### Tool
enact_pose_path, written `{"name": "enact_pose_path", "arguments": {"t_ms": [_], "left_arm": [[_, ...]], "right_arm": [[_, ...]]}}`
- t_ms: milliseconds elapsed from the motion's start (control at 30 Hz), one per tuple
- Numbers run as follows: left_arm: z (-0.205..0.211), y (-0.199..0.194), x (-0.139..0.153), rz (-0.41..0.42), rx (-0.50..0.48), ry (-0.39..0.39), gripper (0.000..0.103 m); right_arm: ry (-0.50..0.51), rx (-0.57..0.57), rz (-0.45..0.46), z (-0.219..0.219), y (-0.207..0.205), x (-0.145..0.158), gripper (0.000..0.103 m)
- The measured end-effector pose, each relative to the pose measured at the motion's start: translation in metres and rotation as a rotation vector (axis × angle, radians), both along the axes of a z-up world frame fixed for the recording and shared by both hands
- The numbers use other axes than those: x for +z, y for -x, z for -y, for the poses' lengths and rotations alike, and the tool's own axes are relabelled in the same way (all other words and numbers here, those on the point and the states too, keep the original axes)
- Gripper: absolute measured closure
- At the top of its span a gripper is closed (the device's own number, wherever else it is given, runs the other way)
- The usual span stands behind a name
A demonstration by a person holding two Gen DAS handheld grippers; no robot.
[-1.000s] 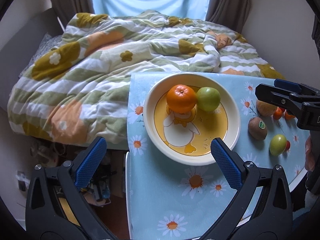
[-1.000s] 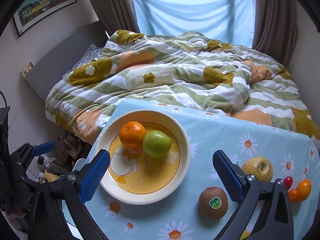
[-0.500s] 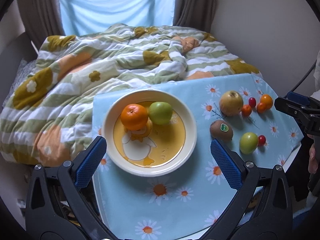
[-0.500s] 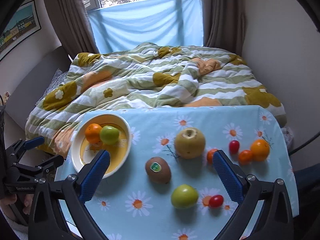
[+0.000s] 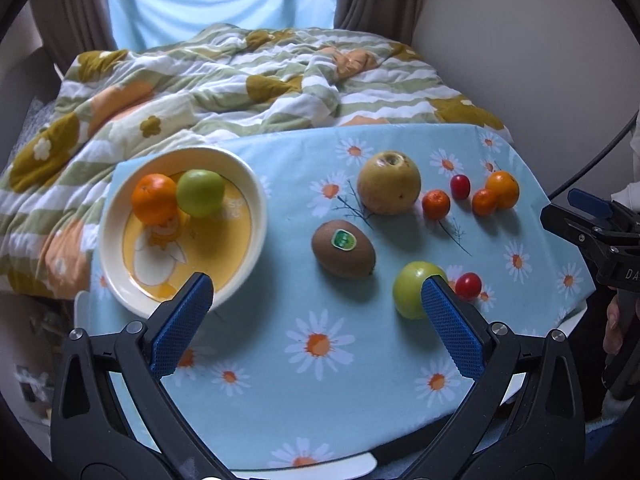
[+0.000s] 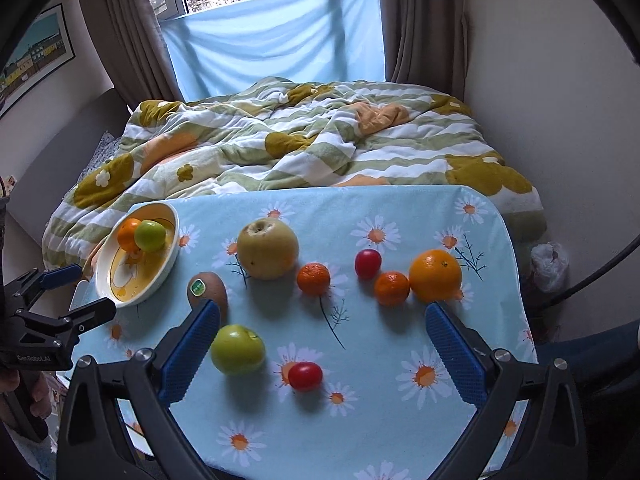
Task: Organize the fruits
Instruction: 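Grasp the green pomelo with the left tool while the right tool grasps a tangerine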
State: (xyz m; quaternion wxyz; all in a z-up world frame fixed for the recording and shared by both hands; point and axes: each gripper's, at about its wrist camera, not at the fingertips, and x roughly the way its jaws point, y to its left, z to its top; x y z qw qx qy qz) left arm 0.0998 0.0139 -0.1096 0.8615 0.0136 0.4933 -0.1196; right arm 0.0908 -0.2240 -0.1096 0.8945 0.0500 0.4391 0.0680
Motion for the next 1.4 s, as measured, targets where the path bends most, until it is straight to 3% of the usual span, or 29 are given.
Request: {"name": "enact_pose_path", "arguments": {"t_ms": [233,533,667,733,767,867,1133,1167,1400], "left_arm": [[0.045,0.007,-0.031,-0.036,0.030,0.013,0.000],[0.080,0.003,-0.074,-0.086,0.061,0.023,0.002],[0.088,0.003,-0.089,-0.109,0.067,0.030,0.010],[0.091,0.004,-0.095,-0.115,0.067,0.026,0.012],[0.093,0.004,-0.098,-0.119,0.064,0.027,0.018],[0.096,0.005,-0.104,-0.129,0.060,0.022,0.023],[0.100,0.005,-0.106,-0.097,0.057,-0.001,0.036],[0.100,0.004,-0.105,-0.092,0.053,0.001,0.042],[0.101,0.002,-0.105,-0.084,0.056,0.004,0.043]], "right_arm": [[-0.027,0.042,-0.039,0.032,-0.012,-0.034,0.004],[-0.055,0.050,-0.105,0.050,-0.030,-0.081,0.017],[-0.069,0.044,-0.114,0.053,-0.038,-0.092,0.017],[-0.076,0.045,-0.120,0.052,-0.042,-0.096,0.024],[-0.078,0.048,-0.127,0.051,-0.044,-0.099,0.030],[-0.091,0.043,-0.137,0.048,-0.048,-0.105,0.033],[-0.115,0.020,-0.126,0.045,-0.057,-0.110,0.040],[-0.121,0.013,-0.124,0.045,-0.059,-0.111,0.041],[-0.152,-0.034,-0.127,0.045,-0.069,-0.112,0.047]]}}
